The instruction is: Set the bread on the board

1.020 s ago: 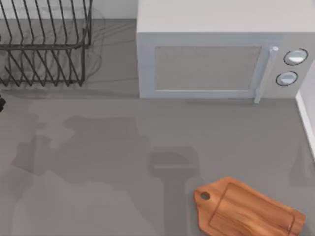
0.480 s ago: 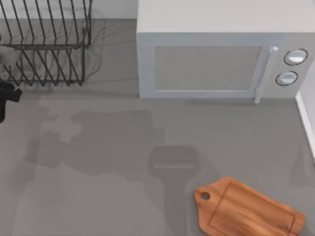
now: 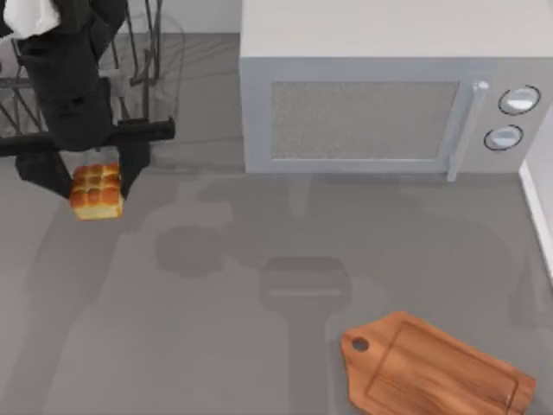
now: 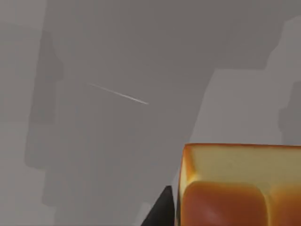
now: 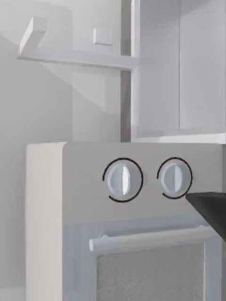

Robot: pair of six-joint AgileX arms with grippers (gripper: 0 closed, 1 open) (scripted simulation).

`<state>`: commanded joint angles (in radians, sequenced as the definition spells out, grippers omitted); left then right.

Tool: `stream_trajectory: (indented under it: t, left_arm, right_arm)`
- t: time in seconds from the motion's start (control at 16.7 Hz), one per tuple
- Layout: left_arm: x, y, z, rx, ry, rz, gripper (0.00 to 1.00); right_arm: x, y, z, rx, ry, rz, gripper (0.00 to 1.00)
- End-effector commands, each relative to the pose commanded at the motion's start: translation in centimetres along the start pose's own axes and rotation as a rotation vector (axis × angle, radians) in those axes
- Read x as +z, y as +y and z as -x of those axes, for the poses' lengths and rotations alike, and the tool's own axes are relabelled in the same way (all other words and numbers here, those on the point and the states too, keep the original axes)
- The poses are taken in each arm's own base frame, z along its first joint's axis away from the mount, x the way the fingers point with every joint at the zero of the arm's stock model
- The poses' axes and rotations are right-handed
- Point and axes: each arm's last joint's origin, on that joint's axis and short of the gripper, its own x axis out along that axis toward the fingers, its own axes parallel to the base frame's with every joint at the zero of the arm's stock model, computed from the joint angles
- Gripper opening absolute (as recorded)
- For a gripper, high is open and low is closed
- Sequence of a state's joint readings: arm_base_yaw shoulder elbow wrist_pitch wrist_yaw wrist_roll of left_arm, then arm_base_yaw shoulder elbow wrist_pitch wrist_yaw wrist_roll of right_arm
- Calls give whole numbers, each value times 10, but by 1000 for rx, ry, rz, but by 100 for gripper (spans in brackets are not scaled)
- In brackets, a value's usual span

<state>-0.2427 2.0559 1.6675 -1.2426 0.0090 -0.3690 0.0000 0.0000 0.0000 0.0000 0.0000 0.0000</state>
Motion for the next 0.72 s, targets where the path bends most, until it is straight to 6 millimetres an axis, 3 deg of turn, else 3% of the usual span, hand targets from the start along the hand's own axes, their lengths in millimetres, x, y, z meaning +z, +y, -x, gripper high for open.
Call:
stream_trajectory:
  t: [0.3,0.54,0.72]
  left_arm:
    - [-32,-103,-14,52,36,435,0]
    - [-79,-178,-25,90,21,794,0]
    - [-121,-223,-31,91,-9,1034,0]
  right_arm:
    - [0,0,0,0,0,0,100]
    - [0,0,0,0,0,0,100]
    - [0,0,0,0,0,0,100]
